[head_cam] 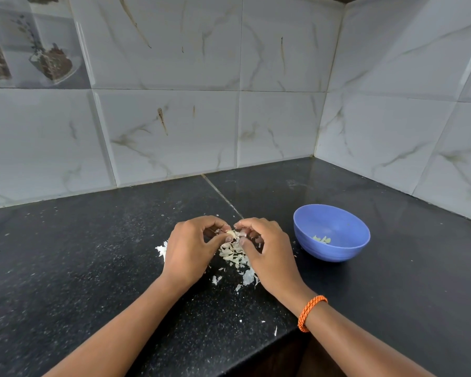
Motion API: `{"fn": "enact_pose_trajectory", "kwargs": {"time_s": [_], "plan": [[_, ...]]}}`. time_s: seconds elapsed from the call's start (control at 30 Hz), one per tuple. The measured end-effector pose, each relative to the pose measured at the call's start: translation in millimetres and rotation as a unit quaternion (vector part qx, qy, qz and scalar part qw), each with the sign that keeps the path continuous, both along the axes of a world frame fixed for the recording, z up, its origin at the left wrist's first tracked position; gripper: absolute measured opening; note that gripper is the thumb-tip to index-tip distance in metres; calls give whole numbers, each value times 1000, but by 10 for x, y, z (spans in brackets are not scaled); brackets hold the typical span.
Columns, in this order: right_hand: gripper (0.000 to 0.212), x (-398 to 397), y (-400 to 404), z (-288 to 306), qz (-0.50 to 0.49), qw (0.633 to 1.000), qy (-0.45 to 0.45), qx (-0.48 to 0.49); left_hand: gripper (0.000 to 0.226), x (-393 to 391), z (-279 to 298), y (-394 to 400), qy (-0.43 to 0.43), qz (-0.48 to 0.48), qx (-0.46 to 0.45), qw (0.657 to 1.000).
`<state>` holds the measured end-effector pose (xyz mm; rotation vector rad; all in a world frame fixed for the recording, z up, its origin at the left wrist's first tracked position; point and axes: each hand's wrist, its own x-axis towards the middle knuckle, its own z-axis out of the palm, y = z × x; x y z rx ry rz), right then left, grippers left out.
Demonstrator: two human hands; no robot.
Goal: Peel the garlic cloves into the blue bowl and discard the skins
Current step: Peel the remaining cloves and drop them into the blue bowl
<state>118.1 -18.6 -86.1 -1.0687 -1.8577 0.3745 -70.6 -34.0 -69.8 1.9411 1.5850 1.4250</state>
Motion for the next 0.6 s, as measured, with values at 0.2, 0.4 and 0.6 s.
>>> {"fn": "enact_pose_trajectory", "kwargs": {"time_s": [0.2, 0.4, 0.6], "plan": [[14, -13, -30, 34, 59, 989, 123, -64, 14, 43, 12, -30, -8, -15, -9, 1000], [13, 24, -21, 82, 120, 949, 251, -145, 12, 25, 50, -49, -119, -89, -49, 988], [29, 29, -15, 83, 118, 951, 255, -127, 11, 16, 49, -35, -169, -128, -80, 974]]}}
